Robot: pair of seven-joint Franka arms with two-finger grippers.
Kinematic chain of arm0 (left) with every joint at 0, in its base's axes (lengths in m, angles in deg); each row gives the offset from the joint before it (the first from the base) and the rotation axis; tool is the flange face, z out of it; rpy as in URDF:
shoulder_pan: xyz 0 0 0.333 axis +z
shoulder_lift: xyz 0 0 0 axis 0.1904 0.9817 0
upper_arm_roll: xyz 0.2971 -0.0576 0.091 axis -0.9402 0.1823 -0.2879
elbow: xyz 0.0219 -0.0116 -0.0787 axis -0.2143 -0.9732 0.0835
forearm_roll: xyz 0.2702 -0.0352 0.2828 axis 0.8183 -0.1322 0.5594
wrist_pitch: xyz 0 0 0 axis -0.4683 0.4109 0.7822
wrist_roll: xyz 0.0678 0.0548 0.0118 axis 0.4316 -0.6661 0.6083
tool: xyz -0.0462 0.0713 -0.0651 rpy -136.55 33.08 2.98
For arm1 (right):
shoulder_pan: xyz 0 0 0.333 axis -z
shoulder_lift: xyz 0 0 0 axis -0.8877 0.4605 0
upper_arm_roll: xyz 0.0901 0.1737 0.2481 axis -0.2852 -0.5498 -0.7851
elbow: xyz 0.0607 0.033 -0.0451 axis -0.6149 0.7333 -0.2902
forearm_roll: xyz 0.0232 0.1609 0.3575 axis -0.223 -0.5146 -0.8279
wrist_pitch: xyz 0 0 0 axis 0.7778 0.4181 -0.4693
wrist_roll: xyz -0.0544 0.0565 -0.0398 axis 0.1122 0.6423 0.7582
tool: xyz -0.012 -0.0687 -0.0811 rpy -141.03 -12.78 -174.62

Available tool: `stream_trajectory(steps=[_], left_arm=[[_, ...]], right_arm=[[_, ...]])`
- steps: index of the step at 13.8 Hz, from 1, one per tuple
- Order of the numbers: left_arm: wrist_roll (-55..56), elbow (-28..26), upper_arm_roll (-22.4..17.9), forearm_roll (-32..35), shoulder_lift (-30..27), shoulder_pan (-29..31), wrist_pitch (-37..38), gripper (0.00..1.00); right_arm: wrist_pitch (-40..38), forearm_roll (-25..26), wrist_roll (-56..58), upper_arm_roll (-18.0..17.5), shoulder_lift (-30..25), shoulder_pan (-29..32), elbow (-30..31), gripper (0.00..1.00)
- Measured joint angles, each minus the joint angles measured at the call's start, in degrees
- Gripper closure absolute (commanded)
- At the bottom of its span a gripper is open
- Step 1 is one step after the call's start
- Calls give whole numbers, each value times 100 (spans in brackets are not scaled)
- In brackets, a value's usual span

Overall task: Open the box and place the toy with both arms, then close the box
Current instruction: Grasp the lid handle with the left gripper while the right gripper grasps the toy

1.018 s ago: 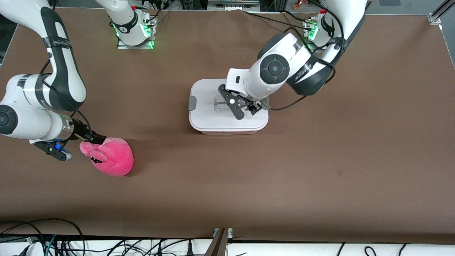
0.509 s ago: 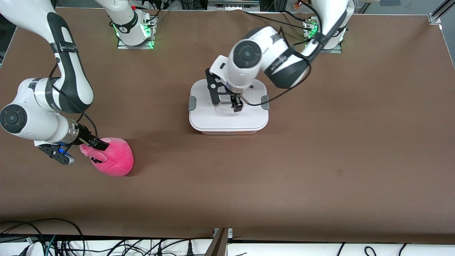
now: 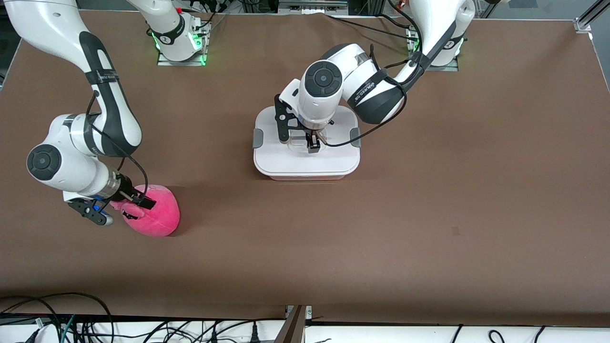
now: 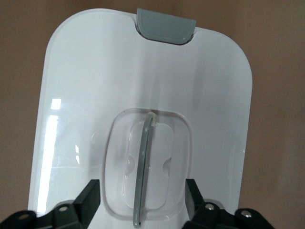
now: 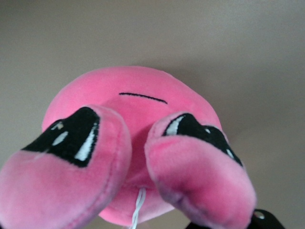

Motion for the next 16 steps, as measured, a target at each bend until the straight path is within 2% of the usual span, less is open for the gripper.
stream_trajectory(steps=[1, 2, 4, 5, 6, 8, 11, 13, 16], left_arm=[[-67, -1, -11, 0, 37, 3, -68, 34], [-119, -2, -21, 0, 82, 5, -122, 35], [-196, -2, -33, 39, 161, 6, -167, 51], [-217, -2, -32, 158, 187, 5, -182, 74], [-255, -2, -30, 230, 200, 3, -189, 92], [-334, -1, -15, 247, 203, -11, -193, 99], [-365, 3, 54, 247, 194, -15, -172, 100], [-380, 1, 110, 250, 152, -17, -88, 100], [-384, 7, 129, 250, 77, -12, -29, 100]], right_arm=[[12, 0, 0, 2, -2, 0, -1, 99], [12, 0, 1, 2, -2, 0, -1, 100], [12, 0, 2, 2, -4, 0, -1, 100], [12, 0, 3, 2, -8, 0, -3, 100], [12, 0, 7, 2, -14, 0, -8, 100], [8, 0, 14, 2, -25, 0, -21, 100], [-141, 0, 76, -3, -73, -1, -61, 100], [-748, 0, 191, -54, -146, -10, -308, 100], [-1899, 0, 845, -193, -211, -106, -1031, 100]])
